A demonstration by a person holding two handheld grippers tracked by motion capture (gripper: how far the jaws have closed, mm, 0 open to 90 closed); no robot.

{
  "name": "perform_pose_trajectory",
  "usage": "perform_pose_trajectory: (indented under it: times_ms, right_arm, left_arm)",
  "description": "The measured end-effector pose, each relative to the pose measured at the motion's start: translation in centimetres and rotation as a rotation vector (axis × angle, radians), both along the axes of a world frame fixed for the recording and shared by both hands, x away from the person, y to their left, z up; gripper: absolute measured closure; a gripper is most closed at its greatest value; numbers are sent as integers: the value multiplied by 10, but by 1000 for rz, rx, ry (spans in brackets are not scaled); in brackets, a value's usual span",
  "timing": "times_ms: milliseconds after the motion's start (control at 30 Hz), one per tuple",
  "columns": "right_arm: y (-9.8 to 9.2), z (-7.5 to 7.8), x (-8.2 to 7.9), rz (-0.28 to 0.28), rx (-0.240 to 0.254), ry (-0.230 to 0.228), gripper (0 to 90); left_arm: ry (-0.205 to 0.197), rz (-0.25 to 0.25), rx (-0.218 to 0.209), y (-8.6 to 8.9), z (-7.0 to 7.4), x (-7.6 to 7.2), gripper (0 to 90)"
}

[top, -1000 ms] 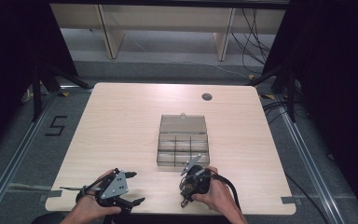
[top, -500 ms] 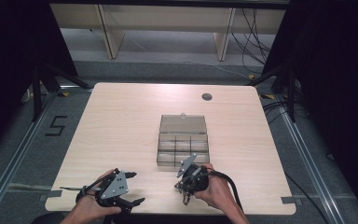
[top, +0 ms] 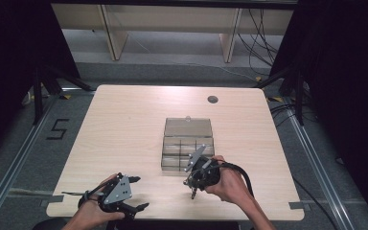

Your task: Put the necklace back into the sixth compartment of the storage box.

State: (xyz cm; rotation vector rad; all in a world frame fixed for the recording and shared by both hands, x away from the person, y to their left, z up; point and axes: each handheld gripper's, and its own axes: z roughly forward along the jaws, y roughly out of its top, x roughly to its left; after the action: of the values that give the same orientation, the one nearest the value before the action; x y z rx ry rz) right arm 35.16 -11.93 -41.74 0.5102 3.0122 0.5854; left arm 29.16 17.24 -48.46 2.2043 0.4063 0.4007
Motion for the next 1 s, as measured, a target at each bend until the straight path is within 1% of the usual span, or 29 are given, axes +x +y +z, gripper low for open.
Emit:
perform_pose_trajectory:
  times_ms: [33, 67, 100, 133, 167, 200, 233, 267, 300, 333, 367, 433, 467, 533, 567, 633, 667, 700, 733, 800, 833, 867, 900, 933, 967, 1000]
  right_arm:
    - [0, 0, 0, 0, 0, 0, 859]
    - [-1, 4, 2, 4, -11, 21, 858]
    - [-2, 5, 4, 6, -16, 2, 858]
    - [-2, 7, 6, 10, -18, -2, 858]
    - [-3, 9, 6, -3, -23, 3, 858]
    - [-3, 9, 6, -3, -23, 3, 858]
    - [-3, 12, 8, 11, -21, 0, 858]
    - [-4, 16, 10, 11, -21, -6, 858]
    - [-5, 21, 12, -9, -23, 0, 858]
    - [-5, 21, 12, -9, -23, 0, 858]
    - [-6, 26, 14, -8, -34, 5, 858]
    - [-7, 31, 18, -10, -35, -4, 858]
    - [-8, 34, 19, -25, -37, -2, 858]
    - [-10, 38, 23, -40, -42, -7, 858]
    - [-12, 39, 25, -27, -42, -12, 858]
    - [-13, 41, 28, -27, -50, -12, 858]
    - [-14, 43, 30, -36, -57, -9, 858]
    - [-17, 47, 34, -49, -54, -17, 858]
    - [-17, 48, 37, -61, -61, -23, 858]
    - [-18, 50, 39, -59, -68, -16, 858]
    - [-20, 51, 41, -60, -61, -22, 858]
    - [-20, 52, 43, -72, -60, -28, 858]
    - [-22, 54, 49, -87, -52, -27, 858]
    - [-22, 54, 49, -87, -52, -27, 858]
    - [-23, 54, 54, -94, -57, -30, 858]
    - [-23, 54, 56, -96, -62, -27, 858]
  left_arm:
    - [0, 0, 0, 0, 0, 0, 157]
    - [4, 1, -2, 0, 0, 1, 157]
    - [6, 2, -4, 0, 0, 1, 157]
    - [6, 2, -4, 0, 0, 1, 156]
    - [7, 5, -12, -1, -1, 0, 157]
    - [7, 5, -12, -1, -1, 0, 157]
    - [6, 7, -6, 0, 0, 0, 157]
    - [5, 5, -9, -1, 0, 0, 156]
    - [7, 5, -12, -1, 0, 0, 156]
    - [8, 5, -12, -1, 0, 0, 156]
    - [1, 2, -4, 0, 0, 0, 157]
    - [7, 1, -12, -1, -1, 0, 156]
    - [5, 1, -1, 0, 0, 1, 156]
    - [1, 3, -6, 0, 0, 1, 156]
    - [2, 1, -7, 0, 0, 1, 156]
    - [3, 1, -4, 0, 0, 1, 156]
    - [1, 4, -7, 0, 0, 0, 156]
    - [2, 4, -8, 0, 0, 1, 157]
    - [3, 2, -9, 0, 0, 1, 157]
    - [5, 2, -4, 0, 0, 1, 157]
    - [5, 2, -7, 0, 0, 1, 156]
    - [8, 2, -16, -1, -1, 1, 157]
    - [8, -1, -3, 0, 0, 1, 157]
    - [8, 8, -17, -1, -1, 0, 157]
    - [6, 4, -16, -1, -1, 0, 157]
    - [6, 4, -16, -1, -1, 0, 157]
